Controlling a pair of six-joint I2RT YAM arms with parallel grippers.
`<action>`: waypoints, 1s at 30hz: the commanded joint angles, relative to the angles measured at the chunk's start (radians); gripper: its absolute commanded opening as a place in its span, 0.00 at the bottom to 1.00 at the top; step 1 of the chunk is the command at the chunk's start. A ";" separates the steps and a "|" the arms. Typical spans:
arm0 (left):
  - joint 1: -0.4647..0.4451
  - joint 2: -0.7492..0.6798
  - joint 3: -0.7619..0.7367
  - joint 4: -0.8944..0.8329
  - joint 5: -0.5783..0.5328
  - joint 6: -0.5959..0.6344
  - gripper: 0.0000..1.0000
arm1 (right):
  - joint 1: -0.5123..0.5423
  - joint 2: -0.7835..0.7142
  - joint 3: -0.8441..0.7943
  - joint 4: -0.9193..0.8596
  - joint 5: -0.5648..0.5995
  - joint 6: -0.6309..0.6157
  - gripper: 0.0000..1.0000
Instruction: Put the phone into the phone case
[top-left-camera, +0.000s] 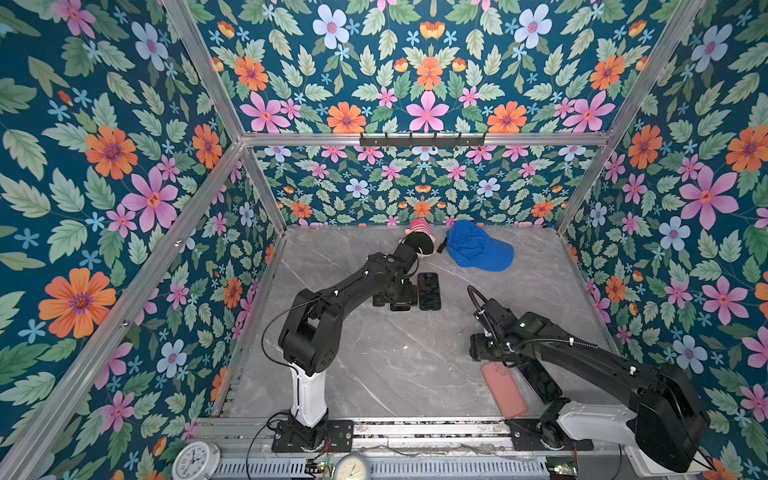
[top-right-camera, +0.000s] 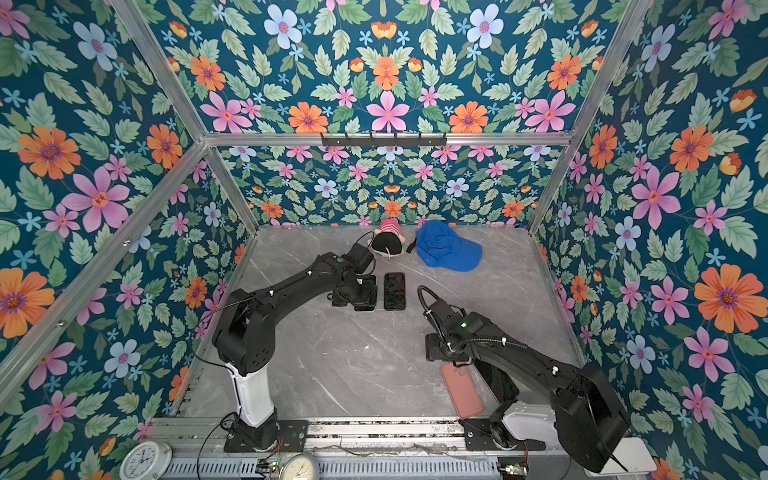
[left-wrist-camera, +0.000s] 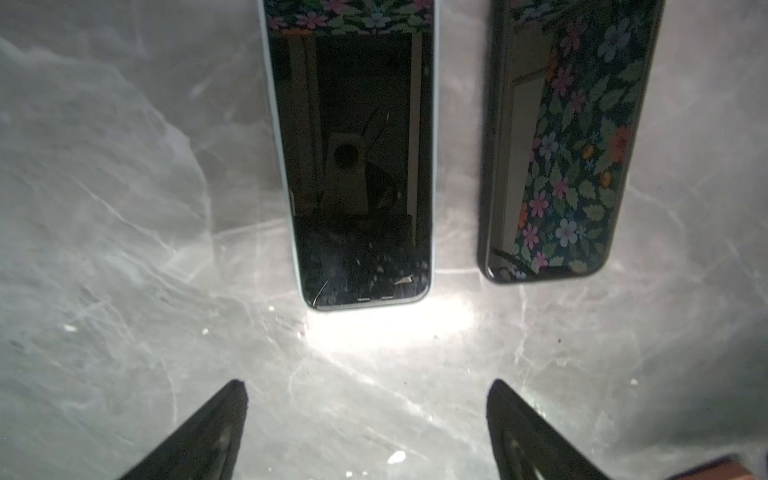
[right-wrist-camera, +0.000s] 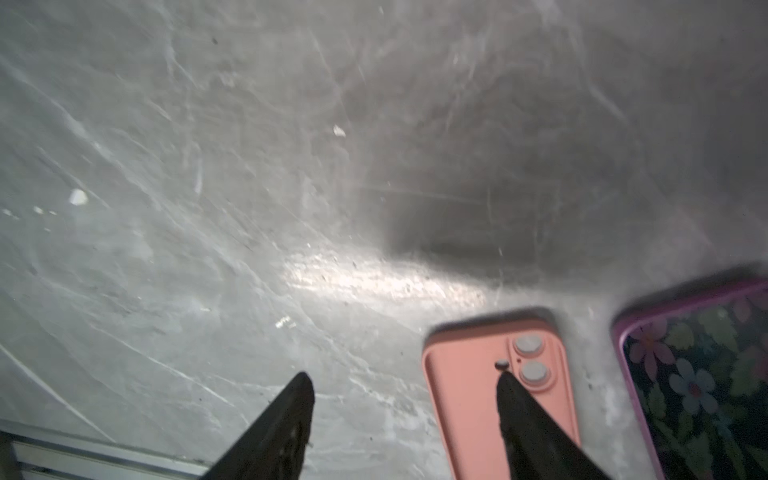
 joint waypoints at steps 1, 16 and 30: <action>-0.015 -0.045 -0.059 0.073 0.018 -0.035 0.92 | 0.035 -0.024 -0.029 -0.100 0.044 0.098 0.65; -0.028 -0.106 -0.161 0.125 0.032 -0.025 0.92 | 0.056 -0.003 -0.168 0.040 -0.044 0.168 0.46; -0.027 -0.059 -0.127 0.115 0.033 0.013 0.91 | 0.058 0.037 -0.171 0.072 -0.043 0.172 0.19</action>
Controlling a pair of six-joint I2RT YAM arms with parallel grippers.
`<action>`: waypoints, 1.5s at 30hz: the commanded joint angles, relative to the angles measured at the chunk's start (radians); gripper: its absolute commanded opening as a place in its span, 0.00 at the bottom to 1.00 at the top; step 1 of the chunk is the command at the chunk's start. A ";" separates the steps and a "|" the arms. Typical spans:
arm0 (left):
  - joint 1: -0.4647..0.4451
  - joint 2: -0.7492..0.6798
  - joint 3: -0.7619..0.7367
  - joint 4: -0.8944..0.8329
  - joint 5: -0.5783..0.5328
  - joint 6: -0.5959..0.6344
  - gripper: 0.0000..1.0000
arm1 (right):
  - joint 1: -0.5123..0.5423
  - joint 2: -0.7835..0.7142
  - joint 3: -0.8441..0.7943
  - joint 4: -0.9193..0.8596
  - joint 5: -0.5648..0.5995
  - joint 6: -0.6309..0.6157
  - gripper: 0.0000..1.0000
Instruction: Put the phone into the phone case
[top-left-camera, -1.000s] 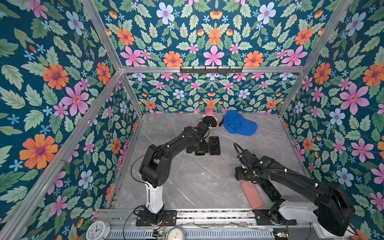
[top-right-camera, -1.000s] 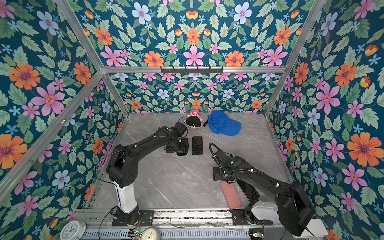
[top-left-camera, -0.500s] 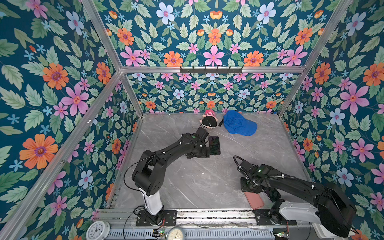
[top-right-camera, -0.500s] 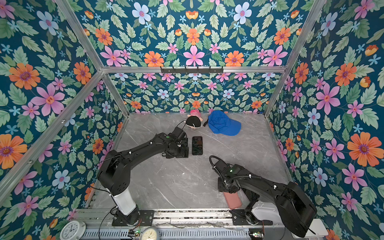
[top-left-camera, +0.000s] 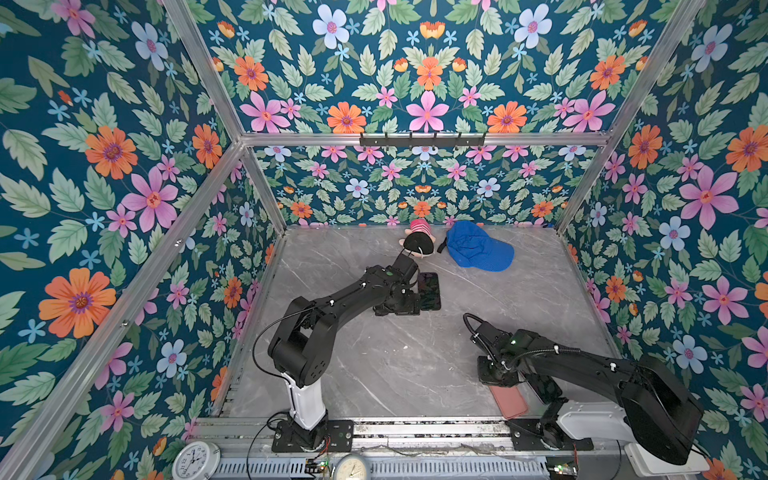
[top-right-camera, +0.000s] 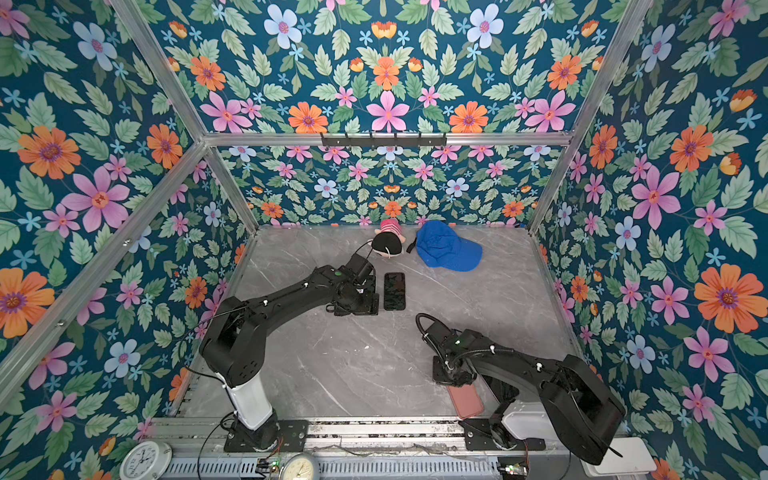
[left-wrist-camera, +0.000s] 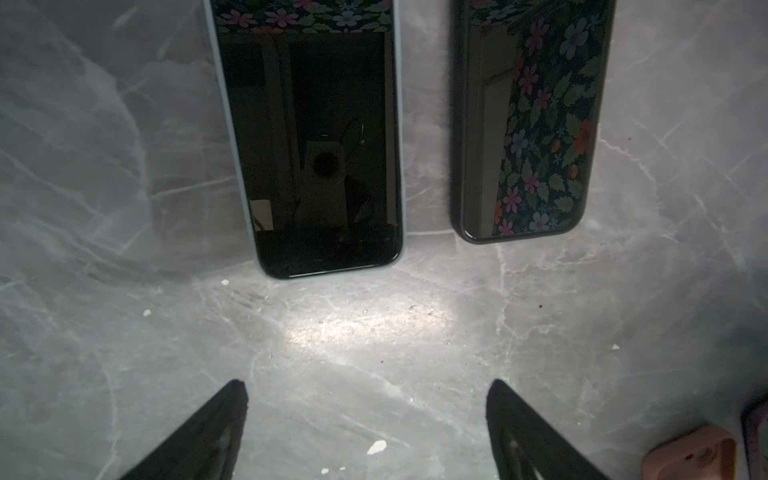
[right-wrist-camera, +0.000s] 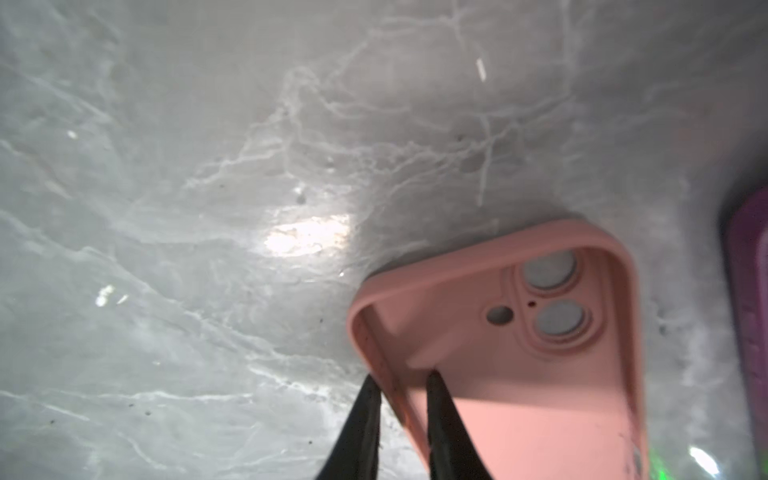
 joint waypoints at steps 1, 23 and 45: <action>0.001 0.011 0.009 -0.013 -0.004 0.019 0.91 | 0.001 -0.008 0.007 -0.003 0.014 0.018 0.17; 0.008 -0.024 -0.060 0.022 -0.003 0.017 0.89 | 0.000 0.072 0.141 0.041 -0.060 0.018 0.04; 0.044 -0.184 -0.271 0.118 0.017 0.033 0.89 | 0.047 0.472 0.478 0.198 -0.209 0.035 0.05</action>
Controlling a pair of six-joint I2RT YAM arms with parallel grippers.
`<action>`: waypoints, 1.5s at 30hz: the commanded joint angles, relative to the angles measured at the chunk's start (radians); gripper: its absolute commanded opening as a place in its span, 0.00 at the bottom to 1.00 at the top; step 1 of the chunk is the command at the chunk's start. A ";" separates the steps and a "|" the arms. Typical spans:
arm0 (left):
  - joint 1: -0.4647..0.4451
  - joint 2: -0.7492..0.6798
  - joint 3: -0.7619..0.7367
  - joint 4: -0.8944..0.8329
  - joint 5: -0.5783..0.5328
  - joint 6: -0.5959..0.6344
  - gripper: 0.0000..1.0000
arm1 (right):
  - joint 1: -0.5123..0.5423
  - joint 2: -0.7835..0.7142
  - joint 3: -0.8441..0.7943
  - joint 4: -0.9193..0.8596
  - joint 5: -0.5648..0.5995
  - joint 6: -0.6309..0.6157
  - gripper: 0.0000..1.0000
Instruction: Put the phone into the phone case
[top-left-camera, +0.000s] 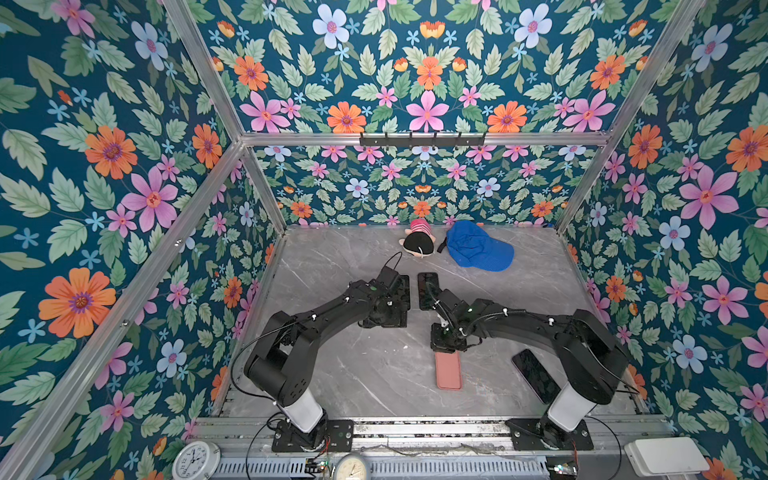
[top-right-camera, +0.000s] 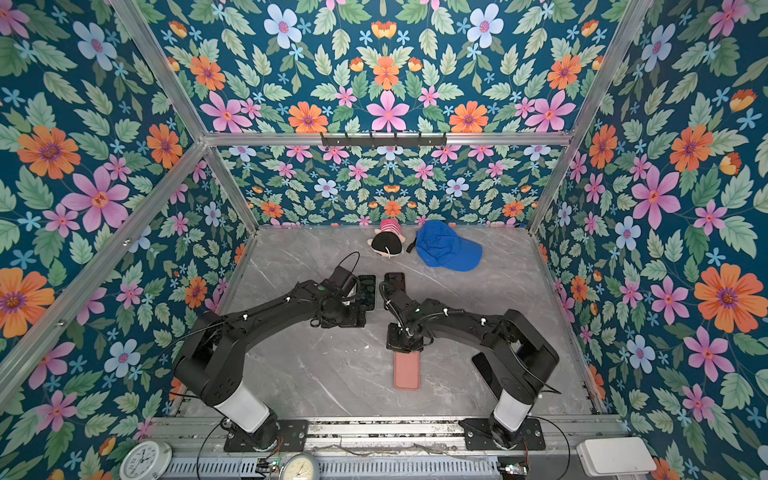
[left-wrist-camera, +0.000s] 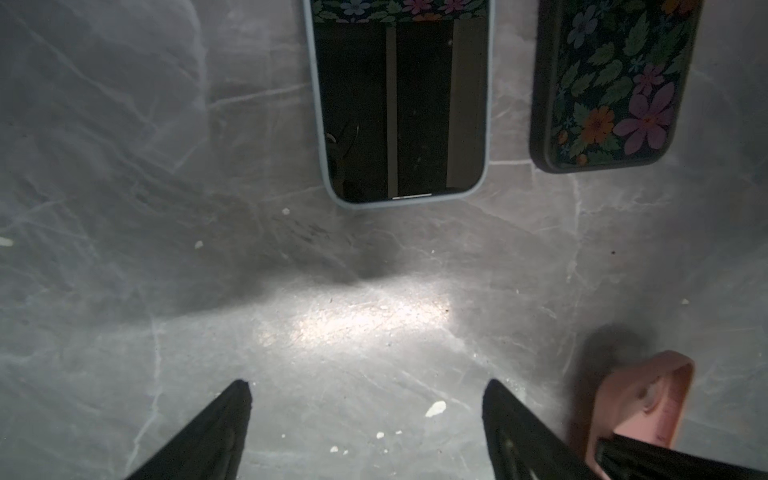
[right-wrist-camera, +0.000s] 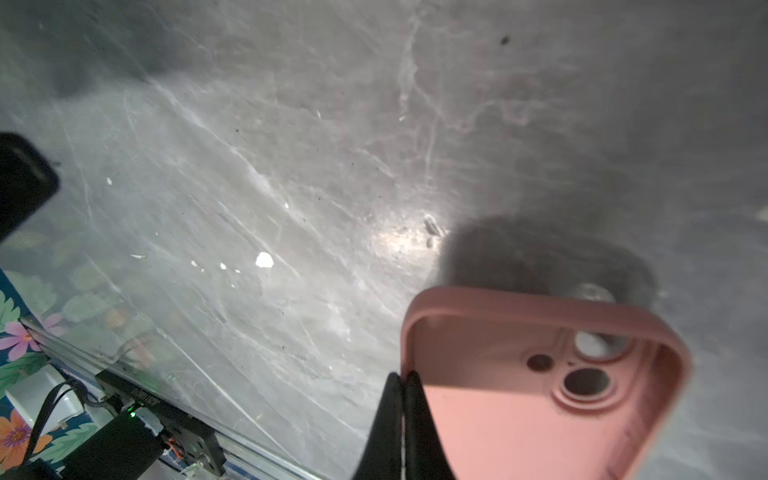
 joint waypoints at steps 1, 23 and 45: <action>0.003 -0.011 -0.012 0.018 0.002 0.002 0.89 | 0.003 0.037 0.038 -0.006 -0.011 -0.008 0.06; 0.006 0.023 0.019 0.029 0.046 0.022 0.88 | 0.003 -0.054 0.059 -0.154 0.103 -0.071 0.51; -0.063 0.089 0.081 0.072 0.100 0.034 0.87 | -0.217 -0.370 -0.085 -0.409 0.448 -0.154 0.99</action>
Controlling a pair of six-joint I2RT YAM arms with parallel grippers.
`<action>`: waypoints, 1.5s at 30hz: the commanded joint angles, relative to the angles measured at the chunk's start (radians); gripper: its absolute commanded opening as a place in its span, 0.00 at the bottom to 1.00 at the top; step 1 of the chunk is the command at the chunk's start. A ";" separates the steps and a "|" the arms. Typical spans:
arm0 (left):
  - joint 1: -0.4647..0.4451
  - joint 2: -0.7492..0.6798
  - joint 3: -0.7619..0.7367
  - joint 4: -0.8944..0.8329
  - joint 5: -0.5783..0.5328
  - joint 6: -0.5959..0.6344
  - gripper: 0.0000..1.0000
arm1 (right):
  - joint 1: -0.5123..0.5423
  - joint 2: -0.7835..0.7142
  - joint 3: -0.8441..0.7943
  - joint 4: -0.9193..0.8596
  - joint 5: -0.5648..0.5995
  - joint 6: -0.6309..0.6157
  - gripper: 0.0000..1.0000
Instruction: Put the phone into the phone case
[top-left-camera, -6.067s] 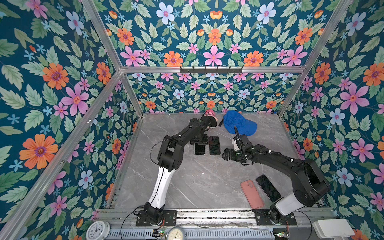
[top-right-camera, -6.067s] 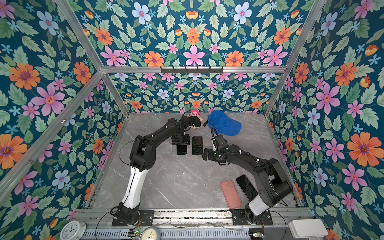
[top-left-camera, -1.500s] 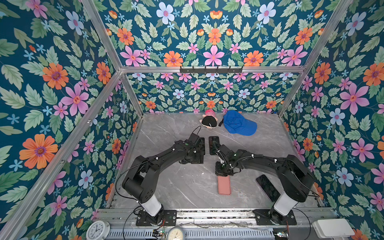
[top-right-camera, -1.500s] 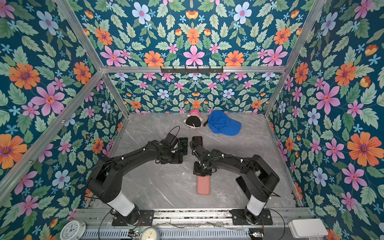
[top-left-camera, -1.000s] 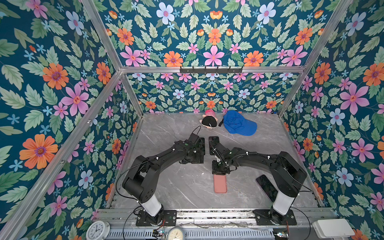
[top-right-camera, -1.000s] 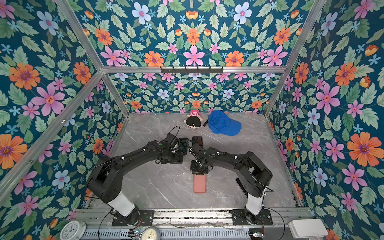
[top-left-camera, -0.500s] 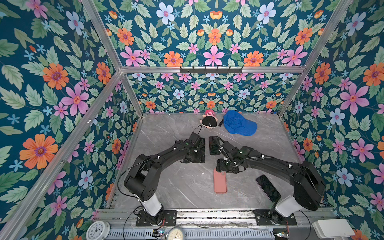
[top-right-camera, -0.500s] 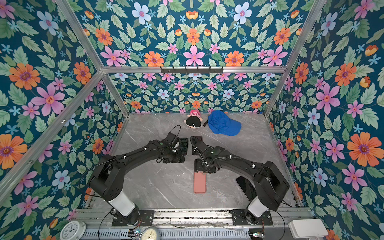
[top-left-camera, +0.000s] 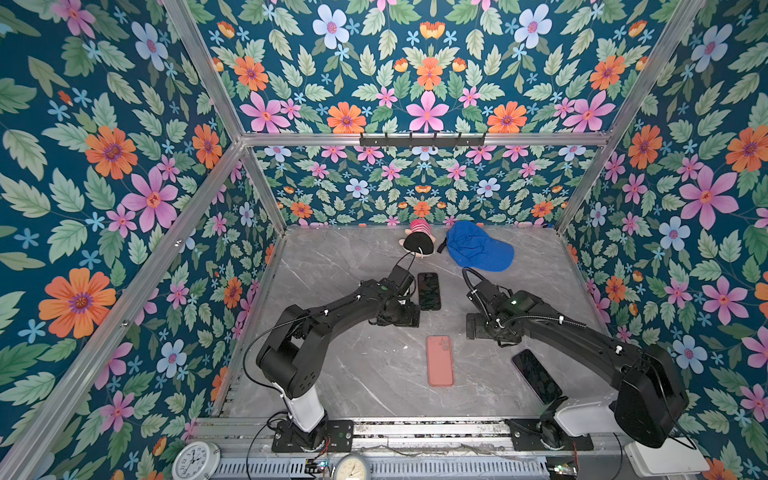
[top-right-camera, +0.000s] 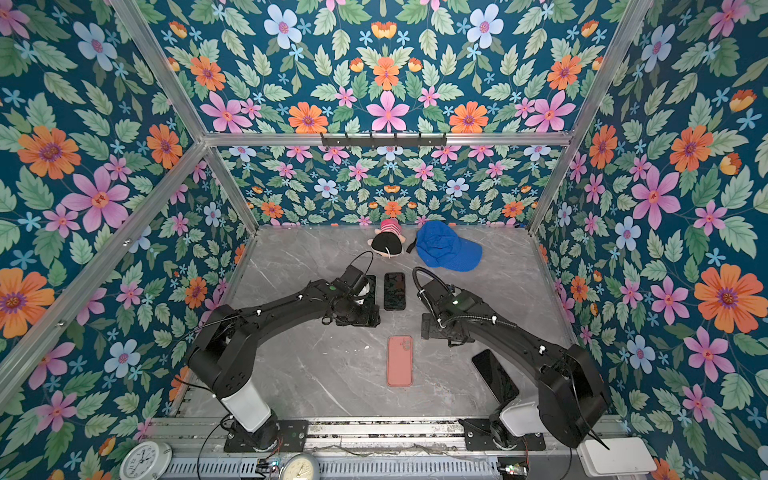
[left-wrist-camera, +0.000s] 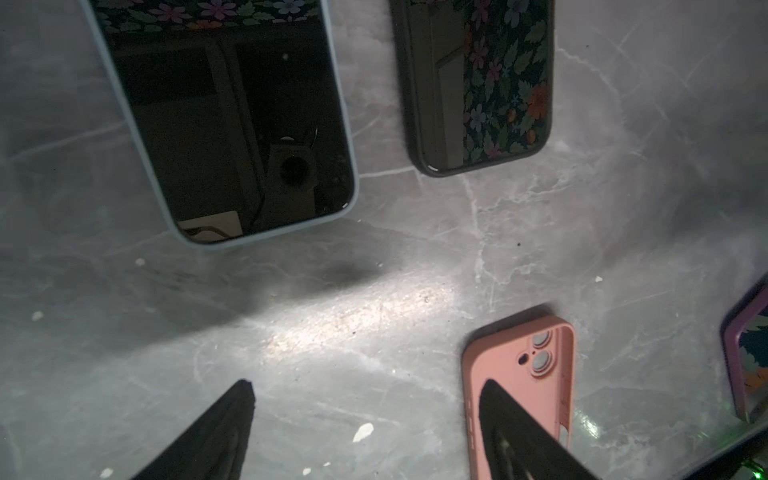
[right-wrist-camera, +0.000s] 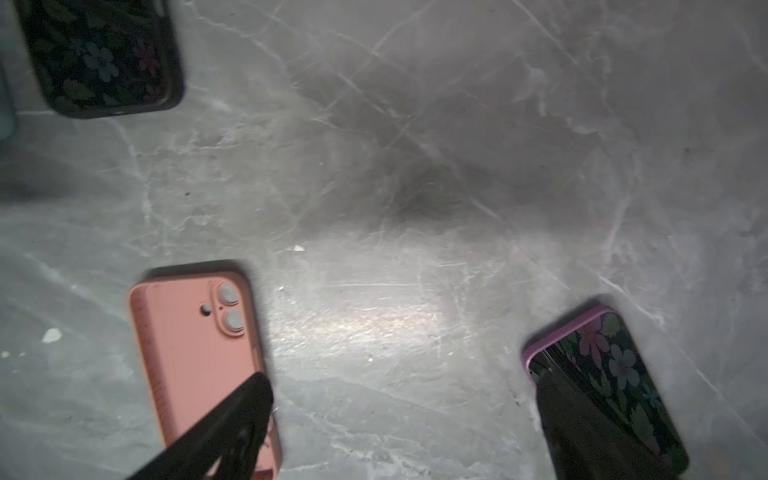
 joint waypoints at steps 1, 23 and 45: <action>-0.004 0.007 0.010 0.006 0.000 0.006 0.87 | -0.050 -0.035 -0.041 -0.024 -0.010 0.035 0.99; -0.004 0.027 0.012 0.001 -0.006 0.028 0.87 | -0.697 -0.231 -0.327 0.031 -0.128 0.260 0.99; -0.002 0.048 0.017 -0.006 -0.015 0.059 0.87 | -0.923 -0.363 -0.538 0.131 -0.339 0.213 0.88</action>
